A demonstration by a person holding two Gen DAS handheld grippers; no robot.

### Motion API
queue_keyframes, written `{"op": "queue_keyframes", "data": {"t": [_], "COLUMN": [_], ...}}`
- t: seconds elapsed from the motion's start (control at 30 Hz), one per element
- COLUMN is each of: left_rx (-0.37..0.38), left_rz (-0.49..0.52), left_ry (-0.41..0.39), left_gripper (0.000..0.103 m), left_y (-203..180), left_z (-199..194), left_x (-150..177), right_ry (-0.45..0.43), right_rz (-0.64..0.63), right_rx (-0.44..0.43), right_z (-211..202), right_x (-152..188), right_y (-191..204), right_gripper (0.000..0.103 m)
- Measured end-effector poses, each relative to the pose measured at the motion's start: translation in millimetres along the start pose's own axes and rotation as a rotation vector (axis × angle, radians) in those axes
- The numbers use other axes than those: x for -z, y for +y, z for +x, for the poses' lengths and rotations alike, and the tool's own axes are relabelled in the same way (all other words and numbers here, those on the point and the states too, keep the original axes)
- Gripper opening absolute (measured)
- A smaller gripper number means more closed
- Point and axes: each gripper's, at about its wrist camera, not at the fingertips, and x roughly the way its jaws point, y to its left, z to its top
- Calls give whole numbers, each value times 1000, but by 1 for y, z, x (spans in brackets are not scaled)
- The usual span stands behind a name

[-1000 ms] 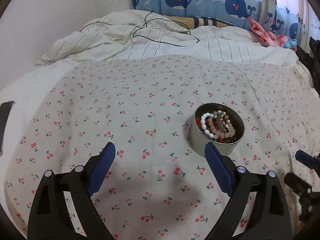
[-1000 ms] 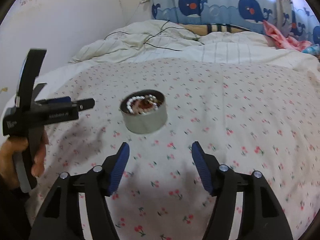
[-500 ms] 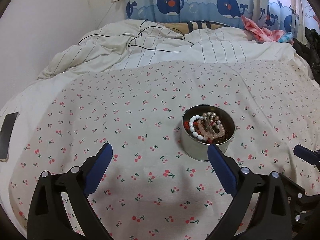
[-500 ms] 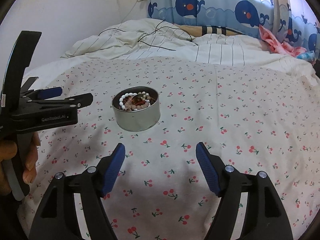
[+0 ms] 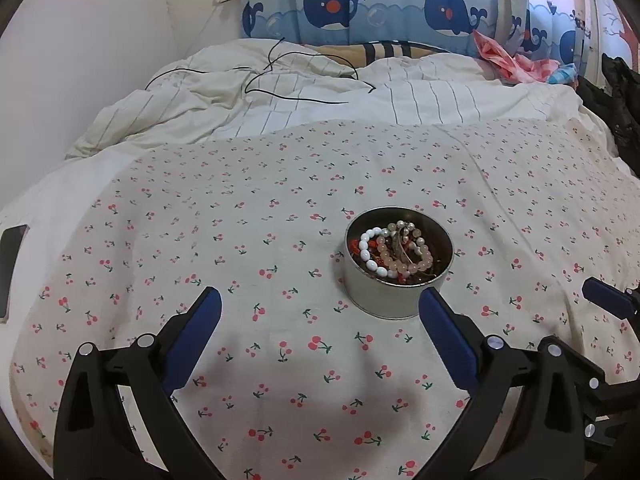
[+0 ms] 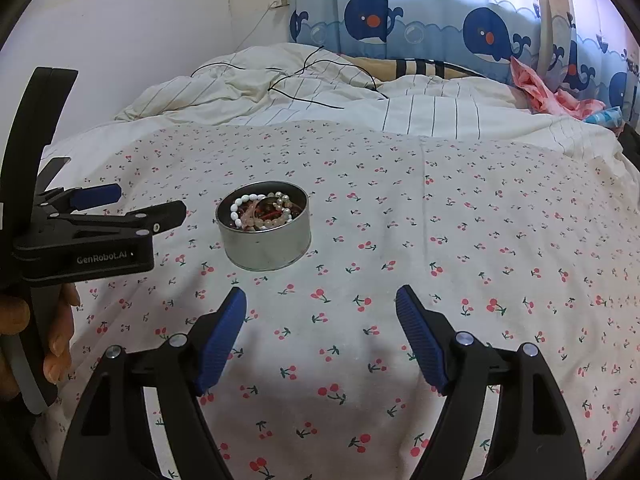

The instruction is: Organize jewelry

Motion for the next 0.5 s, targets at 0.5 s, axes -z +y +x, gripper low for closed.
{"op": "queue_keyframes", "data": {"t": [0.5], "left_rx": [39], "left_rz": [-31], "left_ry": [32], "left_gripper": [95], "left_y": [4], "left_z": [7], "left_x": [2], "right_ry": [10], "right_rz": [10], "right_rx": [30], "right_z": [2], "right_x": [0], "right_y": [-3], "right_gripper": [76]}}
